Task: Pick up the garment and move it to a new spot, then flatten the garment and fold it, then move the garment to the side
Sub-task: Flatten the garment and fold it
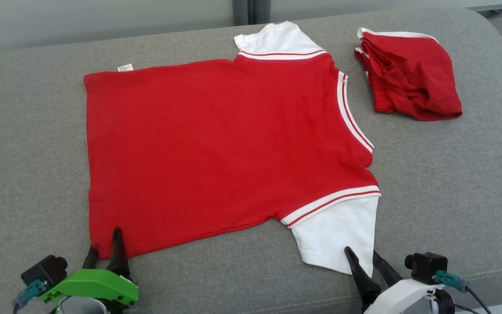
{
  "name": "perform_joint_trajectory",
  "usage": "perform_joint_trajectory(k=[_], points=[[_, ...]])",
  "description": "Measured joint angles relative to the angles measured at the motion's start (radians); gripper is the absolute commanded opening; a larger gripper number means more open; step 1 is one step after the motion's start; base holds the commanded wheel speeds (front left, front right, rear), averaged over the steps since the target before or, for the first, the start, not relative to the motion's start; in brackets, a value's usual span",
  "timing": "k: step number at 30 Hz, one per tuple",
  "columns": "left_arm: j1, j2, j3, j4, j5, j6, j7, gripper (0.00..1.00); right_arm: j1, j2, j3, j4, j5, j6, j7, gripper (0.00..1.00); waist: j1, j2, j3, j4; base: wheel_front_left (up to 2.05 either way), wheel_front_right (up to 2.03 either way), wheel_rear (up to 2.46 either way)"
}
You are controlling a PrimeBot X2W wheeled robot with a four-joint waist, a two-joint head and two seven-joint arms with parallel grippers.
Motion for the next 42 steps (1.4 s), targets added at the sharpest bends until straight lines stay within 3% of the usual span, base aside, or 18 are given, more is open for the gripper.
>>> perform_joint_trajectory(k=[1,3,4,5,12,23,32,42], points=[[-0.005,0.0,0.0,0.002,0.0,-0.003,-0.004,0.76,-0.005,-0.001,0.007,0.001,0.0,0.0,0.0,0.39,0.0,0.0,0.001,0.001,0.0,0.0,0.0],[-0.009,0.0,0.001,0.004,0.0,-0.007,-0.013,0.24,-0.012,-0.001,0.013,-0.002,0.0,0.0,-0.001,0.0,0.0,0.0,0.002,0.002,0.0,0.0,0.0],[-0.009,-0.001,0.002,0.007,0.0,-0.012,-0.018,0.06,-0.014,-0.001,0.017,-0.003,0.0,0.0,0.0,0.0,0.0,0.0,0.002,0.002,0.0,0.0,0.0],[-0.01,-0.001,0.004,0.008,0.0,-0.014,-0.021,0.0,-0.018,-0.001,0.022,-0.004,0.0,0.0,0.0,0.0,0.0,0.0,0.002,0.002,0.0,0.0,0.0],[-0.033,-0.003,0.027,0.009,0.003,-0.028,-0.04,0.0,-0.025,-0.011,0.027,-0.063,0.005,0.009,0.001,0.0,0.0,0.0,0.001,-0.001,0.0,0.0,0.0],[-0.086,-0.003,0.039,-0.008,0.026,-0.042,-0.057,0.0,-0.132,-0.079,-0.026,-0.14,0.057,0.009,0.0,0.0,0.0,0.0,0.002,-0.012,0.0,0.0,0.0],[-0.202,0.005,0.035,0.027,0.067,-0.021,-0.057,0.0,-0.28,-0.13,-0.008,-0.099,0.06,0.009,0.083,0.0,0.0,0.0,0.032,0.002,0.0,0.0,0.0],[-0.36,0.01,-0.008,0.117,0.13,0.009,-0.022,0.0,-0.481,-0.135,-0.002,0.009,0.079,0.009,0.203,0.0,0.0,0.0,0.084,0.022,0.0,0.0,0.0]])
